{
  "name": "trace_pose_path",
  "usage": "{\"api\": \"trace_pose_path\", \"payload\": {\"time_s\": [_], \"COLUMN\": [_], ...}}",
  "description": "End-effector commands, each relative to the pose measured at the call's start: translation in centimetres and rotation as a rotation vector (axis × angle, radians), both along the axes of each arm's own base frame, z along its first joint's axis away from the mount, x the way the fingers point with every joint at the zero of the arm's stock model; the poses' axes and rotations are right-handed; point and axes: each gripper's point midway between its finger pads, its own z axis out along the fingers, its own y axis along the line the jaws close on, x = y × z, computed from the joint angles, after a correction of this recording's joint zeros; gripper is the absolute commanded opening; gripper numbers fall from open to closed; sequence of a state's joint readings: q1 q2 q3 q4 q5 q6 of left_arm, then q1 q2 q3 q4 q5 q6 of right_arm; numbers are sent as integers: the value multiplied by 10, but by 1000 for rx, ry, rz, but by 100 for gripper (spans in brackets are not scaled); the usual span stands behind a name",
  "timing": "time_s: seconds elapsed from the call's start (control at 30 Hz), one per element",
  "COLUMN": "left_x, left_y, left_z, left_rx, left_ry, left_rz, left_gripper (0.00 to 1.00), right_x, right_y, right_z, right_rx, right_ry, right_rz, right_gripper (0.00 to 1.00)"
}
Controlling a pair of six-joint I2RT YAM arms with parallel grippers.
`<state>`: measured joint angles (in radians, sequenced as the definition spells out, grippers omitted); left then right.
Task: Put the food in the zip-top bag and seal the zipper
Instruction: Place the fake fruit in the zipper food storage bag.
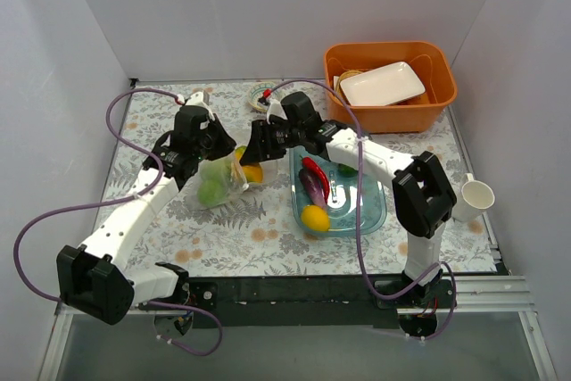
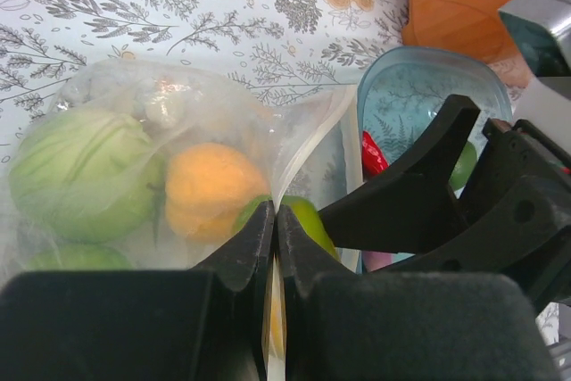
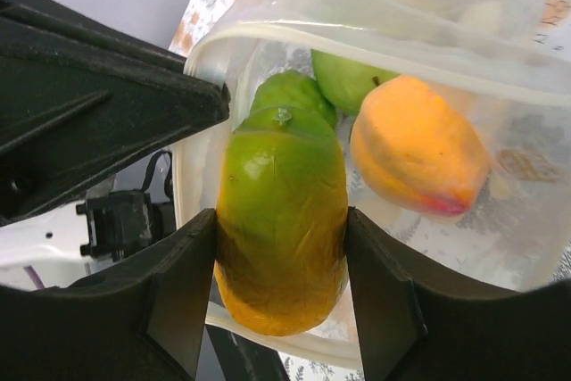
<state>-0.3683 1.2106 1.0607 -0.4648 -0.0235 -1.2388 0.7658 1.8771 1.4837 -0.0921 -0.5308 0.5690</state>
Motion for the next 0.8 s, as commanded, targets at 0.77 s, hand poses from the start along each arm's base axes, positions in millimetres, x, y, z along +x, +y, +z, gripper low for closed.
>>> {"api": "trace_pose_path", "payload": {"time_s": [0.77], "left_x": [-1], "left_y": [26], "left_z": [30], "left_rx": [1], "left_ry": [-96], "left_rz": [144], "left_gripper": [0], "right_x": [17], "right_y": [-79], "right_z": [-11], "right_rx": [-274], "right_ry": [-105], "right_rz": [-208], "right_gripper": [84]}}
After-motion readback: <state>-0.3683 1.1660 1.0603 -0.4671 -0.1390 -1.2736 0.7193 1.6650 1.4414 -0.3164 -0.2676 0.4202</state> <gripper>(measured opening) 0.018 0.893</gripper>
